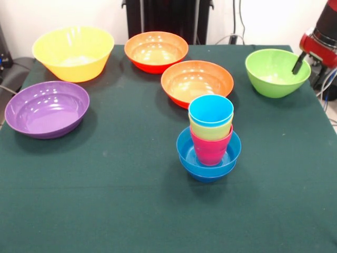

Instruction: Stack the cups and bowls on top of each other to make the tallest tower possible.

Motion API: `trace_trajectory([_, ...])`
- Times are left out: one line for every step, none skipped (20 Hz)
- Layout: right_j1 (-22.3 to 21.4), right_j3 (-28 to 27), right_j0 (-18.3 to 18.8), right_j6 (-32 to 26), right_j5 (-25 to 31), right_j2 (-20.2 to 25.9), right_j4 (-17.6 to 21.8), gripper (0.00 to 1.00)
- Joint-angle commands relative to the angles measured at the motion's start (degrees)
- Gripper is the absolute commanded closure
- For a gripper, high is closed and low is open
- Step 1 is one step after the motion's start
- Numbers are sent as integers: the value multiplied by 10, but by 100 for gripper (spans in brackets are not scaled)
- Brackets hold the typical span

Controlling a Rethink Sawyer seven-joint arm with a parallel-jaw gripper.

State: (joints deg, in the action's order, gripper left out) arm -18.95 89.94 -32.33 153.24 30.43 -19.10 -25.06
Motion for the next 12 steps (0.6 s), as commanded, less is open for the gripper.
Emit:
trace_trajectory([49,19,-4,18,-50,78,37,0])
trace_trajectory([51,18,-4,18,-51,78,37,0])
trace_trajectory([54,16,-5,18,-53,78,38,0])
trace_trajectory([56,15,-5,19,-55,78,37,0])
trace_trajectory([58,13,-5,18,-57,78,37,0])
trace_trajectory([60,12,-5,19,-58,78,37,0])
trace_trajectory([61,11,-6,19,-58,77,37,0])
trace_trajectory([63,10,-5,19,-59,78,37,0])
trace_trajectory([63,10,-4,18,-59,79,37,0])
trace_trajectory([65,8,-4,17,-59,80,37,0])
trace_trajectory([64,9,-2,15,-60,81,38,0])
trace_trajectory([64,9,-2,14,-59,82,38,0])
